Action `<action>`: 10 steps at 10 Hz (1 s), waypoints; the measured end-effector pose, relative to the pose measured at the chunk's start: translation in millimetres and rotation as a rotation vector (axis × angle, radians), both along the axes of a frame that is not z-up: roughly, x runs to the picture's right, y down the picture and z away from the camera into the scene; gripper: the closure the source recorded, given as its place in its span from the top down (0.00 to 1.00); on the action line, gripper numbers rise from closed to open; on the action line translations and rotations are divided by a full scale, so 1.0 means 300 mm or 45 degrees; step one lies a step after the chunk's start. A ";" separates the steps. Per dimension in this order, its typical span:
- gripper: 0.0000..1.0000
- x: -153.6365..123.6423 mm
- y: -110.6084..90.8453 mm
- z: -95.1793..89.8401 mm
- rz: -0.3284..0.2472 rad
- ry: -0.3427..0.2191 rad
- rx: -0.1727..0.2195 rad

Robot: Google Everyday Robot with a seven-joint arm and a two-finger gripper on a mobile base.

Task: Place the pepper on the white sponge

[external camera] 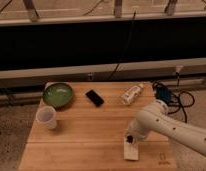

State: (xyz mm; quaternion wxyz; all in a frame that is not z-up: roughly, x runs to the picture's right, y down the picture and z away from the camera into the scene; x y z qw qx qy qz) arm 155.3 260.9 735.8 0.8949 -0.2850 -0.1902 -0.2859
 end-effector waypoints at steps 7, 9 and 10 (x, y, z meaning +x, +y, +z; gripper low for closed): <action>0.19 0.005 -0.003 0.003 -0.006 -0.005 -0.002; 0.25 0.005 -0.003 0.003 -0.009 -0.006 -0.003; 0.25 0.006 -0.002 0.003 -0.010 -0.006 -0.003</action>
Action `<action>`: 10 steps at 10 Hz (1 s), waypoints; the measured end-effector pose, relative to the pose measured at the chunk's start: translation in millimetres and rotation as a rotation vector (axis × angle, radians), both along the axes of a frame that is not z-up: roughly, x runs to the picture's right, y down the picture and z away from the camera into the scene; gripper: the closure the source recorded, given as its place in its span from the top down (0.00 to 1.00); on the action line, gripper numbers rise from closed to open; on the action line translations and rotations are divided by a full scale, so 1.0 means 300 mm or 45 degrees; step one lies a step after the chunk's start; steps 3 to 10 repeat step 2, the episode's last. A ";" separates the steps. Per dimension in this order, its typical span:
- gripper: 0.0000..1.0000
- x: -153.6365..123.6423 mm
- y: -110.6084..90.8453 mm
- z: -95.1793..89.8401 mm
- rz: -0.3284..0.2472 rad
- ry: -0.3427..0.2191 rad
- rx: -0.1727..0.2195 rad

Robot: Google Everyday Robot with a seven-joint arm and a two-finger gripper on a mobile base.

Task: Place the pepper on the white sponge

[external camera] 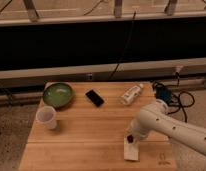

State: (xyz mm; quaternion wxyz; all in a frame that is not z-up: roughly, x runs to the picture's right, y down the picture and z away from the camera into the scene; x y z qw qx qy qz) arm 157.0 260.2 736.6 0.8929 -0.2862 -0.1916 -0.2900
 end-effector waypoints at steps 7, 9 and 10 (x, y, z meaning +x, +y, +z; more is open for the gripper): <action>0.17 0.001 0.001 0.000 -0.003 -0.002 0.000; 0.17 0.001 0.001 0.000 -0.003 -0.002 0.000; 0.17 0.001 0.001 0.000 -0.003 -0.002 0.000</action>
